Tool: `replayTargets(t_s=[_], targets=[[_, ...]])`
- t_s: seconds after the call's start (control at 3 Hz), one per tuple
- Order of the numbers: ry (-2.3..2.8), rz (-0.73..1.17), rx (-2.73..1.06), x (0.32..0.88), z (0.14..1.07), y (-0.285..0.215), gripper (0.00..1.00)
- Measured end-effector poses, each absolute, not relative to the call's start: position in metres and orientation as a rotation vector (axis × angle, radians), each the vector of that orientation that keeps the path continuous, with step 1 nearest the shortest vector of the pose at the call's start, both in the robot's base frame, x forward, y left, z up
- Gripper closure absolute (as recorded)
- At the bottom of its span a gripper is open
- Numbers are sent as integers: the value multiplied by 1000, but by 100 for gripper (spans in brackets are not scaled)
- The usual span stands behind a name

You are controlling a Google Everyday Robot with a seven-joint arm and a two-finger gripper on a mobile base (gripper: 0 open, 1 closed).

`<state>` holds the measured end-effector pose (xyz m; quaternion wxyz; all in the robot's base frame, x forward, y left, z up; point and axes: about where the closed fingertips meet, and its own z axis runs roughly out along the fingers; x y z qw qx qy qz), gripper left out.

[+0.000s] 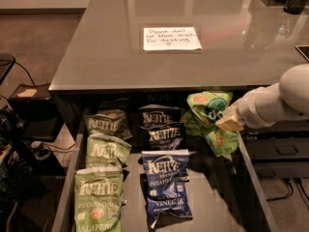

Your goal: Pick green rice chip bag from top drawer and place on counter

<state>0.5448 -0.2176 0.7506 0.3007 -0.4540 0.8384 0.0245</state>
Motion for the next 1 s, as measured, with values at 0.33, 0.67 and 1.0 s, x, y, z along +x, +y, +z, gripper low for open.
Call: replayTargets(t_s=[0.33, 0.67, 1.0], targets=[[2198, 115, -1263, 524, 781, -212, 100], [2170, 148, -1306, 506, 808, -205, 100], [2149, 183, -1336, 488, 828, -197, 100]])
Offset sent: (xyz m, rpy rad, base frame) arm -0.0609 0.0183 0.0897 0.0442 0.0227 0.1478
